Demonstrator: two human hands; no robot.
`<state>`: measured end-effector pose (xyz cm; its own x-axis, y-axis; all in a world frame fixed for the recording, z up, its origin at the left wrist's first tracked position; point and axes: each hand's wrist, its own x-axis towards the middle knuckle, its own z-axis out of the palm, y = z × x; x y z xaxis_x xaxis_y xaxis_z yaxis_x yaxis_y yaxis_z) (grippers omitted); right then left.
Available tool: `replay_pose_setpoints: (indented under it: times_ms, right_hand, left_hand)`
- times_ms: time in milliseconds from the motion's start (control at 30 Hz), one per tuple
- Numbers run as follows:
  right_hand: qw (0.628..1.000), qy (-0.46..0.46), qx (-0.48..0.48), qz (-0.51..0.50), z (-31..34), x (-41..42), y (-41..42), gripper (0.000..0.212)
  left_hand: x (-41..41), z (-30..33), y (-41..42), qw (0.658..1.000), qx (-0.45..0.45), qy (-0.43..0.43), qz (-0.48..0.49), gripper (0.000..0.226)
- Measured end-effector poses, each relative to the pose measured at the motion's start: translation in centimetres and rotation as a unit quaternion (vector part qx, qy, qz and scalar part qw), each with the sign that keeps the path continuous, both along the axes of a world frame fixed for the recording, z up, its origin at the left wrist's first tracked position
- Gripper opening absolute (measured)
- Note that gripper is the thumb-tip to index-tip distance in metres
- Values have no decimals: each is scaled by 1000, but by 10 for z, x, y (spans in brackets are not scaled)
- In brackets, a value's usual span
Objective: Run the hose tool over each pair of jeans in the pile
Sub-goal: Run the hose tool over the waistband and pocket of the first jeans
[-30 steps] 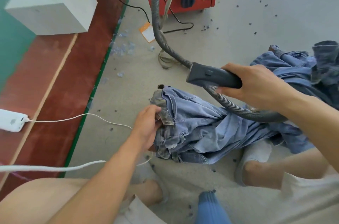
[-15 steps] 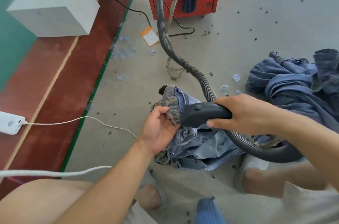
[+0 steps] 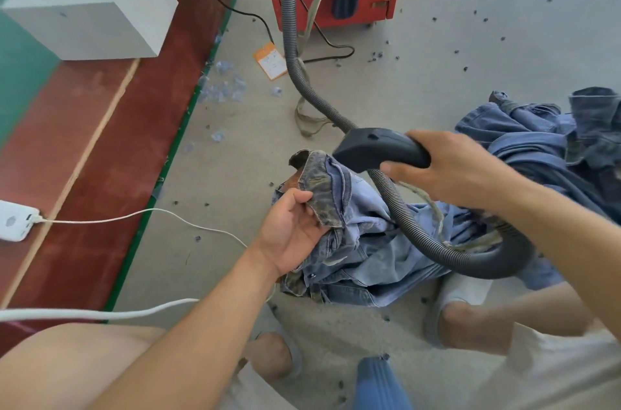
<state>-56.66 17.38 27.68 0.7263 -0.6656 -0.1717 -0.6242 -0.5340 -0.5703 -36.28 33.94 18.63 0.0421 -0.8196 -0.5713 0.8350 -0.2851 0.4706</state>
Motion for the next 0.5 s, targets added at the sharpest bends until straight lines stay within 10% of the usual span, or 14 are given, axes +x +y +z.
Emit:
replay_pose_setpoints:
  times_ms: [233,500]
  right_hand:
    - [989,88,52,107,-1,-3,11,20]
    - [995,71,61,-34,-16,22,-3,22]
  left_hand:
    - [0,-3,-1,1000,-14,-6,4,54]
    - [-9,2,7,973,-17,-183,-143,32]
